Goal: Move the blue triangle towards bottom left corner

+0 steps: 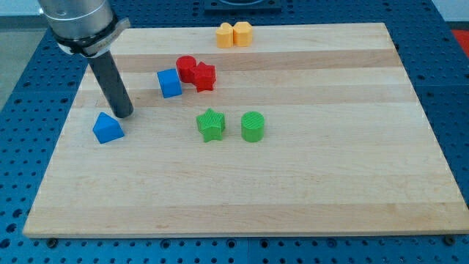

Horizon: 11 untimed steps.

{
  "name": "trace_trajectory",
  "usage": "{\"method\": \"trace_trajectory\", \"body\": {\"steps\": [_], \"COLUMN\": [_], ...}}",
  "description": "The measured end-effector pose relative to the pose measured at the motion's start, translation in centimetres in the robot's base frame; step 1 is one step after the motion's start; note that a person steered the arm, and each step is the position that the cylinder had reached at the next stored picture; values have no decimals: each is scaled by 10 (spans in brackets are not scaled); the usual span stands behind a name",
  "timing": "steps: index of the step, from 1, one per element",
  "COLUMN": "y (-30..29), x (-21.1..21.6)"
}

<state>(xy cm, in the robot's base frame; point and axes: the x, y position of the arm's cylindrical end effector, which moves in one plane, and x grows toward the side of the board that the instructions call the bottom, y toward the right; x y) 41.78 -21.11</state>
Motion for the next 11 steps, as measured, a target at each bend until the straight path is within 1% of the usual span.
{"method": "trace_trajectory", "body": {"steps": [1, 2, 3, 4, 5, 6, 7, 8, 9, 10, 11], "y": [-20, -39, -49, -47, -29, -21, -33, -41, -25, 6, 11], "x": [19, 51, 68, 60, 59, 68, 91, 99, 83, 79, 98]}}
